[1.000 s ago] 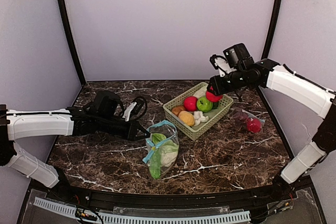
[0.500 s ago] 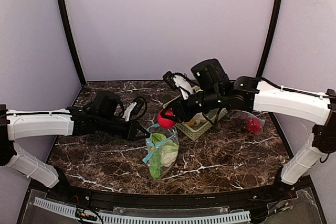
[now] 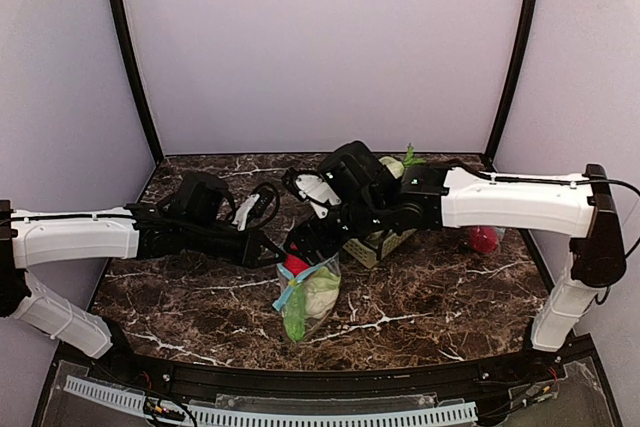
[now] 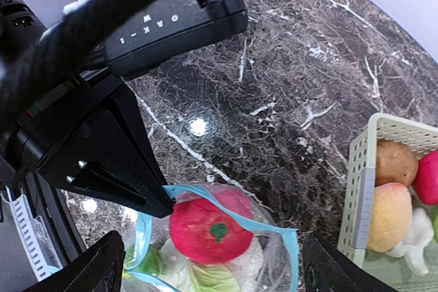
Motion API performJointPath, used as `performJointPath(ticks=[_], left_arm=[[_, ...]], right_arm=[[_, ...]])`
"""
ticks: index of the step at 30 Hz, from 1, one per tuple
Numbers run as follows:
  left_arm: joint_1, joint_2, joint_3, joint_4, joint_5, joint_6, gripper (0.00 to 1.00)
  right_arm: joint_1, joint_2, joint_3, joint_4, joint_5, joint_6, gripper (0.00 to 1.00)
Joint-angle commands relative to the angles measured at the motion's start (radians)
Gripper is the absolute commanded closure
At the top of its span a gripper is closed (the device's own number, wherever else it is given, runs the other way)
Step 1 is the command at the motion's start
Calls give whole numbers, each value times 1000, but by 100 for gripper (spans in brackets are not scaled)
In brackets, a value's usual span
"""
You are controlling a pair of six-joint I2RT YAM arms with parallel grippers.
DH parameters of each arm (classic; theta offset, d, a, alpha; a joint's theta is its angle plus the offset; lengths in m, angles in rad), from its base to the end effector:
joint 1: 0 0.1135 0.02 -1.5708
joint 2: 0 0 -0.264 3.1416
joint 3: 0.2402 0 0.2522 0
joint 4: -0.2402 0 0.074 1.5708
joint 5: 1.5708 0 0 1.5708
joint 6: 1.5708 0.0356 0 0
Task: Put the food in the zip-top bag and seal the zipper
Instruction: Place the fake vegetable in the zipper food storage bag.
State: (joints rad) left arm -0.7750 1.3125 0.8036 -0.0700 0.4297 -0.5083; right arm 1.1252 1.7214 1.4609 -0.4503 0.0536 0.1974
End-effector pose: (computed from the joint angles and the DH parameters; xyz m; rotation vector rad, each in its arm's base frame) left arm 0.1931 -0.2098 0.2436 0.5818 2.2701 -1.1605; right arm 0.1719 0.3554 0.2979 -1.0303 2.1241 0.6149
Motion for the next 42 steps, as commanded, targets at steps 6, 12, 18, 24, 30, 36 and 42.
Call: performJointPath(ticks=[6,12,18,24,30,36,42], left_arm=[[3,-28,6,-15,9,10,99],[3,-30,9,-25,5,13,99],[2,-29,8,-28,4,10,98],[3,-37,9,-34,3,16,98],[2,-49,9,-38,5,35,88],[1,-91,19,-76,-47,59,28],[-18,-204,14,-160,-175,68,2]], right_arm=[[-41,-54,4,-50,114,36,16],[-91,-38,-29,-46,-7,31,29],[-92,-6,-33,-44,-49,20,37],[-93,42,-28,-53,-48,21,45],[-93,69,4,-76,-49,36,81],[-94,41,18,-99,-12,88,100],[-101,29,29,-142,24,164,100]])
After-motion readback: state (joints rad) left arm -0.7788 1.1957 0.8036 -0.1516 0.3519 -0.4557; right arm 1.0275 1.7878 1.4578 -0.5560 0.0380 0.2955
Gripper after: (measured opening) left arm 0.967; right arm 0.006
